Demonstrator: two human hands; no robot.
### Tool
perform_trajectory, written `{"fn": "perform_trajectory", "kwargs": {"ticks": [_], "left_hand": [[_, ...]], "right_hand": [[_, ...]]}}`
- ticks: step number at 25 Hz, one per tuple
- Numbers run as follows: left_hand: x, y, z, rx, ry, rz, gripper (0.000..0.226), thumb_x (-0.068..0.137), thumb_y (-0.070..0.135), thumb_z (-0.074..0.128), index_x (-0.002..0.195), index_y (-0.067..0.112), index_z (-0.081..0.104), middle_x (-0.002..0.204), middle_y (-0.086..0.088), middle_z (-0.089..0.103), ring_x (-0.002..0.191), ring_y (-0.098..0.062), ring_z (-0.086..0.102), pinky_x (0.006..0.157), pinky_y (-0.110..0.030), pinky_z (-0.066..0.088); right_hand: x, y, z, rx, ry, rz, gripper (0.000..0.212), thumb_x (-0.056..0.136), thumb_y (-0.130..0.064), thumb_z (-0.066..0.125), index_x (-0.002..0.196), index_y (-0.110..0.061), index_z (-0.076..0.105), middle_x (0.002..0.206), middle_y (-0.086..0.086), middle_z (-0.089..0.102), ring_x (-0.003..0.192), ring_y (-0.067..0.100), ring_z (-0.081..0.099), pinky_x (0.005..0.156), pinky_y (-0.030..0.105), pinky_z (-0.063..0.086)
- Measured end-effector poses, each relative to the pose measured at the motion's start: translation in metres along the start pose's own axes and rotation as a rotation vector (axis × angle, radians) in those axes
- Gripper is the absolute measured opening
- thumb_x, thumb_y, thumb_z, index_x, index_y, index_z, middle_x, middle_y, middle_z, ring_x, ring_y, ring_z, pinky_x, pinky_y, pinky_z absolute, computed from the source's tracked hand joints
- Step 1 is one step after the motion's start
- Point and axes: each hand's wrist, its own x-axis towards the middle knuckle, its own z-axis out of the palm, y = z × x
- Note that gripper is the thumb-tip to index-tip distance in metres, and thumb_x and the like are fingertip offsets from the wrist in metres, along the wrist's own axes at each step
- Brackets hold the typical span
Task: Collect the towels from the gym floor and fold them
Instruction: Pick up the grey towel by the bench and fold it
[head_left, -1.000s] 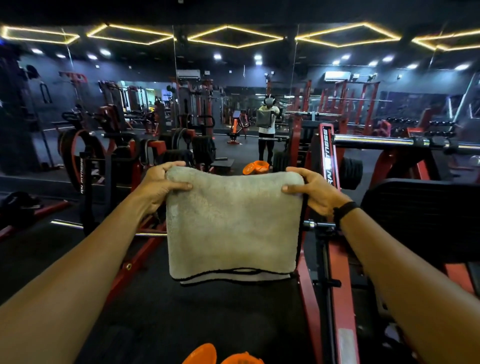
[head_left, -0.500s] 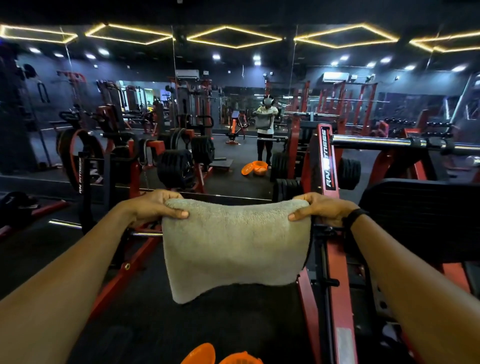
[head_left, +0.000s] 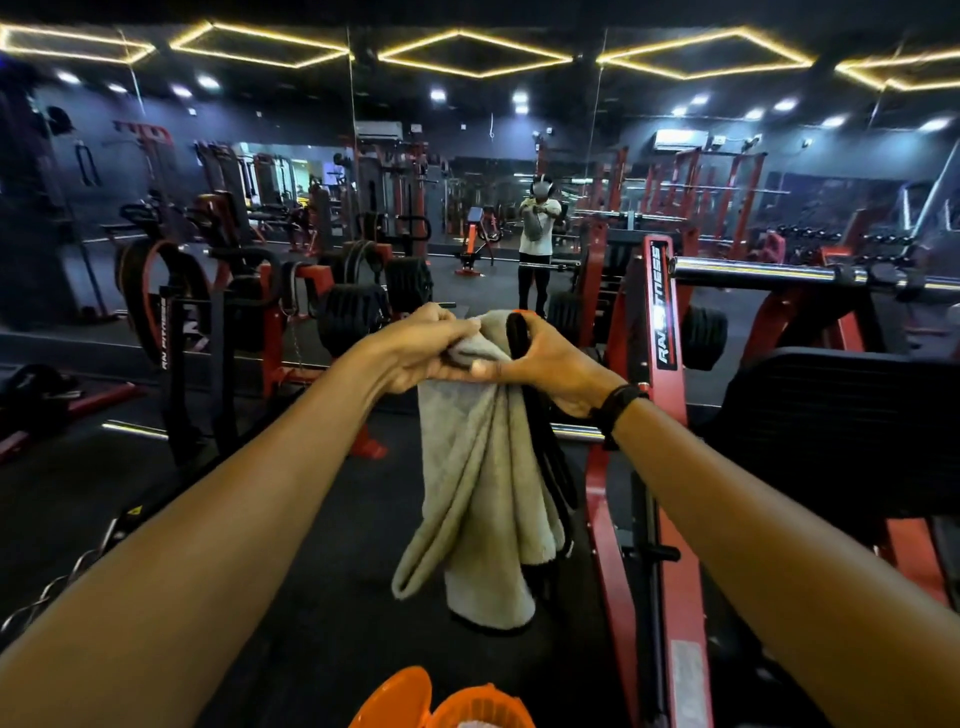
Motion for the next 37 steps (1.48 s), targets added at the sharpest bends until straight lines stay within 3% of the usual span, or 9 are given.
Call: {"fn": "perform_trajectory", "kwargs": {"ticks": [3, 7, 9, 13, 16, 20, 27, 31, 37], "left_hand": [[0.004, -0.007, -0.012, 0.051, -0.189, 0.075, 0.022, 0.091, 0.007, 0.06, 0.105, 0.01, 0.043, 0.098, -0.015, 0.064, 0.082, -0.02, 0.069, 0.074, -0.036, 0.06], [0.019, -0.01, -0.022, 0.865, 0.171, 0.516, 0.072, 0.056, 0.049, 0.086, 0.112, 0.023, 0.049, 0.088, 0.005, 0.056, 0.08, -0.009, 0.052, 0.07, -0.028, 0.044], [0.021, -0.006, -0.022, 1.026, 0.137, 0.482, 0.086, 0.049, 0.068, 0.079, 0.121, 0.029, 0.051, 0.106, 0.008, 0.056, 0.099, -0.012, 0.051, 0.082, -0.032, 0.044], [0.018, -0.002, -0.012, 0.817, 0.018, 0.352, 0.042, 0.066, 0.052, 0.079, 0.088, 0.018, 0.069, 0.086, -0.001, 0.069, 0.083, -0.015, 0.065, 0.078, -0.038, 0.052], [0.017, 0.005, -0.013, 0.722, 0.13, 0.37, 0.041, 0.07, 0.048, 0.078, 0.092, 0.013, 0.071, 0.09, -0.003, 0.07, 0.083, -0.015, 0.064, 0.07, -0.032, 0.05], [0.014, 0.01, -0.039, 0.513, 0.233, 0.233, 0.044, 0.072, 0.049, 0.076, 0.094, 0.012, 0.071, 0.089, -0.001, 0.068, 0.082, -0.012, 0.063, 0.068, -0.028, 0.05], [0.022, -0.045, -0.074, 0.408, 0.321, -0.053, 0.052, 0.07, 0.059, 0.073, 0.087, 0.011, 0.065, 0.093, -0.003, 0.066, 0.088, -0.02, 0.064, 0.085, -0.037, 0.051], [0.03, -0.099, -0.083, 0.452, 0.419, -0.075, 0.034, 0.075, 0.046, 0.075, 0.08, 0.02, 0.053, 0.077, -0.003, 0.05, 0.067, -0.016, 0.047, 0.063, -0.03, 0.039], [0.029, -0.202, -0.093, 0.482, 0.316, -0.253, 0.021, 0.086, 0.038, 0.067, 0.084, 0.019, 0.058, 0.09, -0.006, 0.06, 0.081, -0.02, 0.054, 0.062, -0.027, 0.038]], "right_hand": [[0.006, 0.02, -0.008, -0.164, 0.099, 0.006, 0.093, 0.04, -0.037, 0.093, 0.118, -0.009, 0.05, 0.115, 0.018, 0.061, 0.107, 0.033, 0.06, 0.09, 0.055, 0.051], [-0.001, 0.014, -0.015, 0.047, 0.099, -0.018, 0.07, 0.06, -0.003, 0.086, 0.118, -0.002, 0.049, 0.11, 0.015, 0.063, 0.103, 0.026, 0.063, 0.09, 0.046, 0.054], [-0.004, 0.01, -0.016, 0.198, 0.076, -0.028, 0.057, 0.07, 0.017, 0.071, 0.116, -0.004, 0.045, 0.096, 0.007, 0.065, 0.087, 0.015, 0.068, 0.076, 0.031, 0.058], [-0.016, 0.011, -0.022, 0.201, 0.01, 0.024, 0.059, 0.075, 0.011, 0.07, 0.122, -0.01, 0.042, 0.103, 0.002, 0.063, 0.091, 0.012, 0.066, 0.077, 0.028, 0.057], [-0.03, 0.027, -0.031, -0.135, -0.283, 0.165, 0.081, 0.072, -0.006, 0.08, 0.137, -0.025, 0.034, 0.123, -0.007, 0.056, 0.112, 0.008, 0.057, 0.091, 0.029, 0.051], [-0.041, 0.057, -0.043, -0.324, -0.502, 0.33, 0.063, 0.065, -0.023, 0.084, 0.12, -0.028, 0.054, 0.122, -0.004, 0.063, 0.114, 0.014, 0.059, 0.099, 0.035, 0.049], [-0.031, 0.068, -0.041, -0.25, -0.233, 0.314, 0.019, 0.073, -0.019, 0.071, 0.091, -0.023, 0.065, 0.091, -0.004, 0.068, 0.086, 0.012, 0.063, 0.08, 0.025, 0.052], [-0.025, 0.085, -0.018, -0.242, -0.267, 0.35, 0.026, 0.082, -0.022, 0.07, 0.107, -0.018, 0.063, 0.101, -0.002, 0.067, 0.094, 0.013, 0.063, 0.089, 0.029, 0.051], [-0.031, 0.18, 0.029, -0.265, -0.184, 0.607, 0.042, 0.088, -0.038, 0.064, 0.116, -0.007, 0.062, 0.115, 0.007, 0.065, 0.108, 0.025, 0.061, 0.097, 0.039, 0.049]]}}
